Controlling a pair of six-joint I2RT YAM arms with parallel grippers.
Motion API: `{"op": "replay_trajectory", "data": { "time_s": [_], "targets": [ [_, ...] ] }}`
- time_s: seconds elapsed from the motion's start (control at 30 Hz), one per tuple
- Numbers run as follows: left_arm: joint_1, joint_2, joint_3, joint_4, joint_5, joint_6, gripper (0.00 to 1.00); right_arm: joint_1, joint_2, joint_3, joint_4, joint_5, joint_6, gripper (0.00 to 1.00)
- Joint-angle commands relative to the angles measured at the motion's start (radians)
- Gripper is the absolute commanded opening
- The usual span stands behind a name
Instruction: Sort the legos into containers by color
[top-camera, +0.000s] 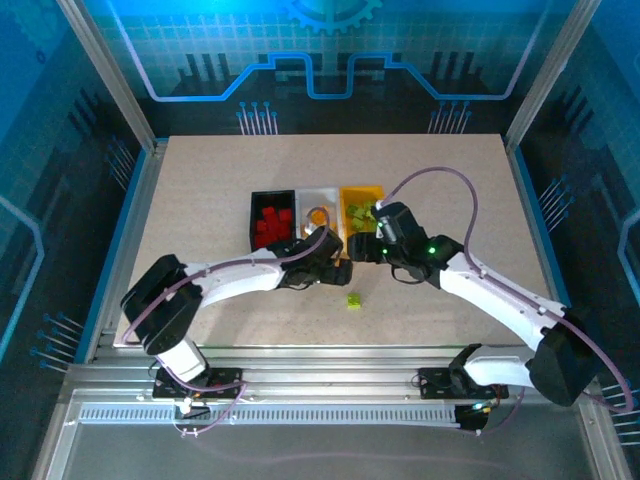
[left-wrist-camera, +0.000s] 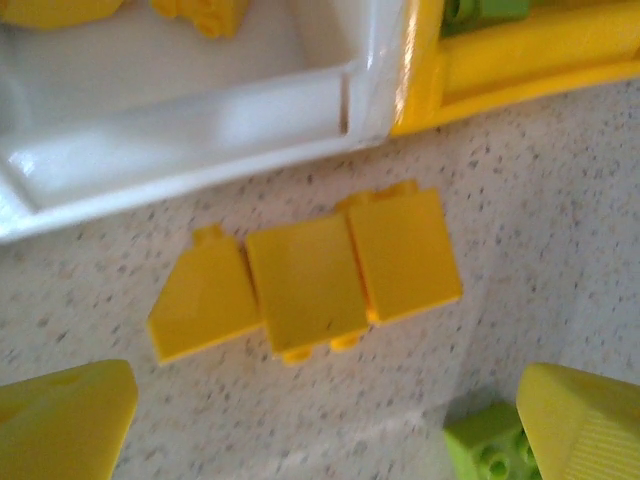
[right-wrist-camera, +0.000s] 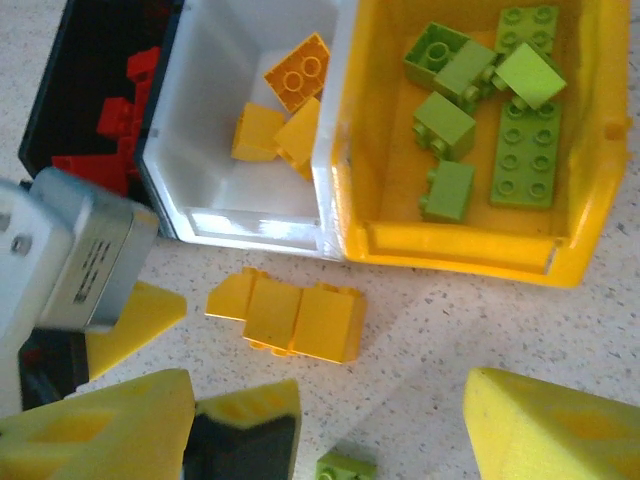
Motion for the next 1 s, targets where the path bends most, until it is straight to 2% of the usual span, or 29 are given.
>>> {"op": "replay_trajectory", "data": {
  "time_s": [0.0, 0.13, 0.23, 0.37, 0.5, 0.6, 0.77, 0.87, 0.97],
  "targets": [
    [0.002, 0.059, 0.063, -0.036, -0.07, 0.028, 0.97, -0.018, -0.038, -0.028, 0.014, 0.007, 0.014, 0.73],
    [0.007, 0.122, 0.092, -0.088, -0.114, 0.013, 0.95, -0.024, -0.074, -0.042, 0.017, 0.007, 0.006, 0.74],
    [0.011, 0.135, 0.07, -0.121, -0.136, -0.019, 0.87, -0.029, -0.086, -0.042, 0.01, 0.011, 0.002, 0.75],
    [0.03, 0.069, -0.035, -0.137, -0.147, -0.053, 0.8, -0.029, -0.095, -0.042, 0.013, 0.005, 0.003, 0.74],
    [0.033, -0.038, -0.136, -0.16, -0.142, -0.066, 0.79, -0.03, -0.085, -0.042, 0.023, -0.001, 0.009, 0.74],
    [0.032, -0.125, -0.191, -0.193, -0.126, -0.079, 0.79, -0.03, -0.07, -0.04, 0.03, -0.011, 0.014, 0.74],
    [0.028, -0.276, -0.234, -0.181, -0.057, -0.077, 0.98, -0.029, -0.05, -0.034, 0.049, -0.031, 0.018, 0.75],
    [0.034, -0.293, -0.218, -0.17, -0.066, -0.053, 0.99, -0.029, -0.035, -0.028, 0.053, -0.041, 0.021, 0.75],
    [0.079, -0.242, -0.193, -0.174, -0.061, -0.046, 0.84, -0.03, -0.026, -0.019, 0.048, -0.045, 0.023, 0.75]
  ]
}}
